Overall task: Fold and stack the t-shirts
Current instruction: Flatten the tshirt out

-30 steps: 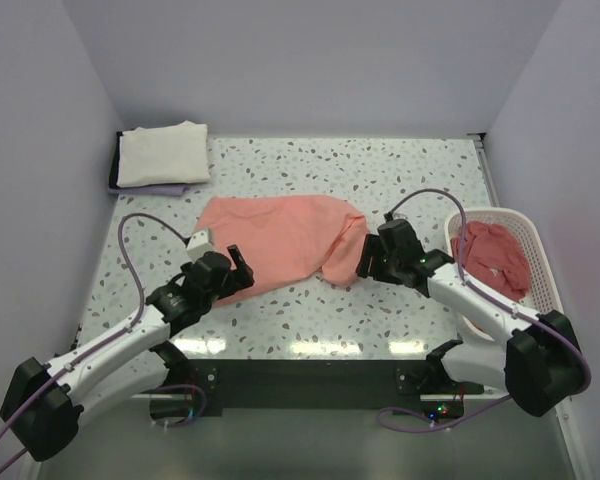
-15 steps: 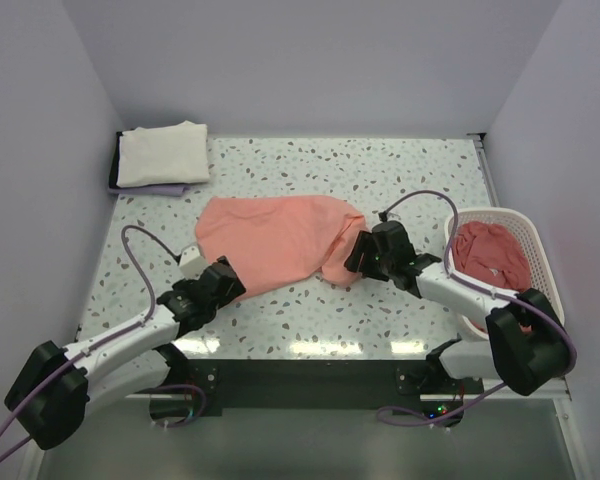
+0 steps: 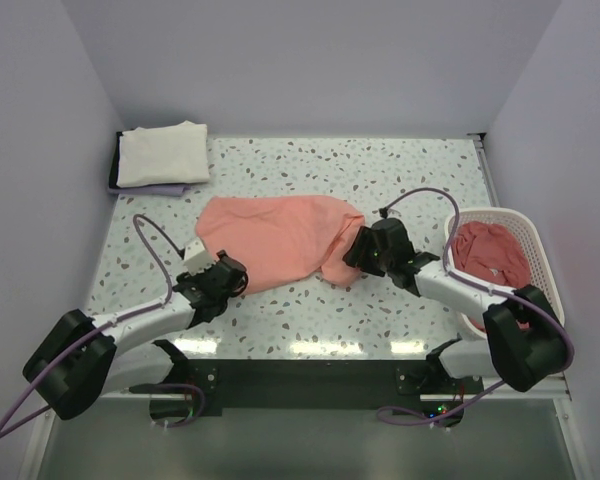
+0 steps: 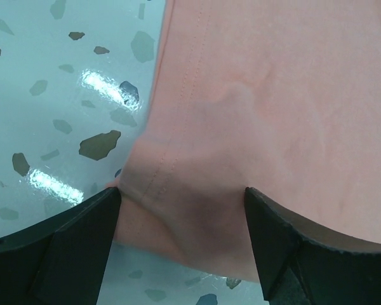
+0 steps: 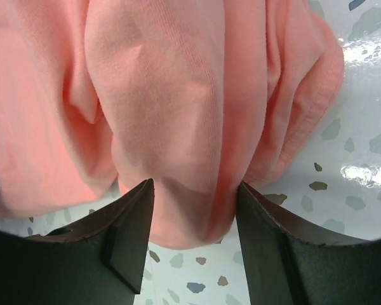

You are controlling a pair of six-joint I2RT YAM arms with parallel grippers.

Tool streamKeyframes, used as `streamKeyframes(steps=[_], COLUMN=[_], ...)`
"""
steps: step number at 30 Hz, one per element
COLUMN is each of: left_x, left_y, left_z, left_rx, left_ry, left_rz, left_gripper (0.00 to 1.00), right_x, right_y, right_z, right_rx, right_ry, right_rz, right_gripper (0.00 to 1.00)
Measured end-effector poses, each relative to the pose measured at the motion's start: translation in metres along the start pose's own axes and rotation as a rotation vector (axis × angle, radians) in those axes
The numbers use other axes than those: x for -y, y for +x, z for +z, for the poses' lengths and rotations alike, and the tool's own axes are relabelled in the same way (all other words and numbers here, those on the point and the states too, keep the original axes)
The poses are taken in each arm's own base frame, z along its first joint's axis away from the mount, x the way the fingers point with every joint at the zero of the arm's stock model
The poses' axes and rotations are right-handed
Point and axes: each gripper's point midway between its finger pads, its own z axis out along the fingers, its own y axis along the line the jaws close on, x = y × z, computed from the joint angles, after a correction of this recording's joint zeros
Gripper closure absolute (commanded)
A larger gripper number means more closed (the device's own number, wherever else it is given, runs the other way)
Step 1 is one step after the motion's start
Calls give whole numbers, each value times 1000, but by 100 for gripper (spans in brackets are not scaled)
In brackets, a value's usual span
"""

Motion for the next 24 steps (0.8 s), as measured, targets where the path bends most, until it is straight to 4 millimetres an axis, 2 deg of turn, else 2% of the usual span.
streamKeyframes(steps=[3, 4, 6, 7, 9, 10, 12, 16, 20, 24], left_x=[-1, -2, -1, -1, 1, 2, 4, 12, 24, 31], left_y=[-1, -1, -1, 0, 1, 1, 1, -7, -24, -37], left_z=[3, 4, 6, 7, 7, 7, 5, 0, -10, -19], left_rx=[11, 12, 9, 7, -1, -4, -13, -24, -4, 14], left_ry=[-19, -26, -34, -38, -36, -34, -32, -29, 6, 33], left_rz=[14, 18, 18, 20, 19, 16, 18, 22, -11, -28], left_gripper=[33, 47, 59, 69, 78, 86, 99, 100, 100, 100], right_x=[1, 2, 5, 7, 9, 10, 12, 18, 22, 18], right_y=[1, 3, 6, 7, 8, 8, 6, 0, -4, -13], right_z=[4, 6, 10, 12, 14, 14, 14, 14, 10, -3], right_rx=[-4, -8, -20, -26, -33, -34, -29, -23, -25, -8], right_ry=[4, 8, 19, 25, 32, 34, 38, 55, 74, 66], right_rz=[-2, -3, -5, -8, -7, -7, -3, 13, 24, 28], right_gripper=[51, 59, 66, 72, 79, 87, 92, 100, 100, 100])
